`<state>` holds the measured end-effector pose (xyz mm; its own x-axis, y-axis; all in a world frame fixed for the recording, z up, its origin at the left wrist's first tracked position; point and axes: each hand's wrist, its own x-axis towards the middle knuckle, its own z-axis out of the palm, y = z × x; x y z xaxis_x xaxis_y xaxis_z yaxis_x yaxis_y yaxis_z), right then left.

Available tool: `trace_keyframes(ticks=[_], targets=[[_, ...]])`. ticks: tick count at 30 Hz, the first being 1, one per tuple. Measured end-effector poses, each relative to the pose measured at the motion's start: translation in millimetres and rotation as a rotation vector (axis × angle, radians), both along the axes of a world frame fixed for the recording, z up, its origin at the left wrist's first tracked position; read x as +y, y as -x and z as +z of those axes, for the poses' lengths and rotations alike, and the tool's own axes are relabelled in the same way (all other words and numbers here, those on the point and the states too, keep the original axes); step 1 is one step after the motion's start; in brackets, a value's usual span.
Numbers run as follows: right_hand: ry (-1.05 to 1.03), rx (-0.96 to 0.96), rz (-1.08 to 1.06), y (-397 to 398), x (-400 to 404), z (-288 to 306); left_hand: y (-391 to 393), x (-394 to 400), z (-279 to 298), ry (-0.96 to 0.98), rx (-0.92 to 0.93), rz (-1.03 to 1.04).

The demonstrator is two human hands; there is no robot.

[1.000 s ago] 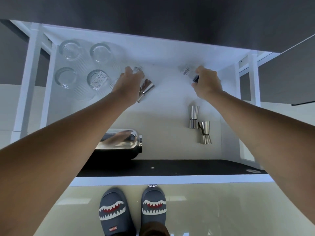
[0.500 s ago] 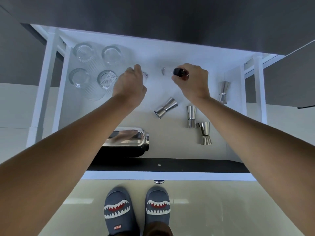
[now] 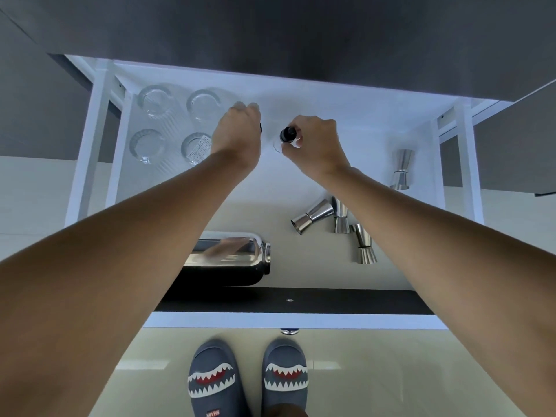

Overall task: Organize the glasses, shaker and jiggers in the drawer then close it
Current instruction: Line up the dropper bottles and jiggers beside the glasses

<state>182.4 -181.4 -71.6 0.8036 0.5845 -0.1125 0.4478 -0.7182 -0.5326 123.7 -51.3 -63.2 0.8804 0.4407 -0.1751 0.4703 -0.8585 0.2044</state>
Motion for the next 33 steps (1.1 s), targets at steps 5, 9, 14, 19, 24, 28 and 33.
trace_keyframes(ticks=[5, 9, 14, 19, 24, 28, 33], targets=[[0.025, 0.019, -0.004, -2, 8, -5, -3, 6, 1, 0.062, -0.004, 0.009], [0.037, 0.053, -0.029, -4, 11, 0, -2, 5, 4, 0.099, 0.008, 0.013], [0.012, 0.233, -0.057, -5, 2, 15, 3, -2, 19, 0.019, 0.016, 0.015], [0.204, 0.131, -0.201, -15, -54, 31, 35, -36, 35, 0.16, -0.073, -0.048], [0.627, 0.373, -0.191, 9, -104, 21, 60, -86, 16, 0.4, 0.241, -0.155], [0.658, 0.526, -0.21, 37, -114, 10, 62, -100, -2, 0.374, 0.313, -0.133], [0.546, 0.386, -0.378, 55, -114, -3, 67, -98, -15, 0.35, 0.216, -0.093]])
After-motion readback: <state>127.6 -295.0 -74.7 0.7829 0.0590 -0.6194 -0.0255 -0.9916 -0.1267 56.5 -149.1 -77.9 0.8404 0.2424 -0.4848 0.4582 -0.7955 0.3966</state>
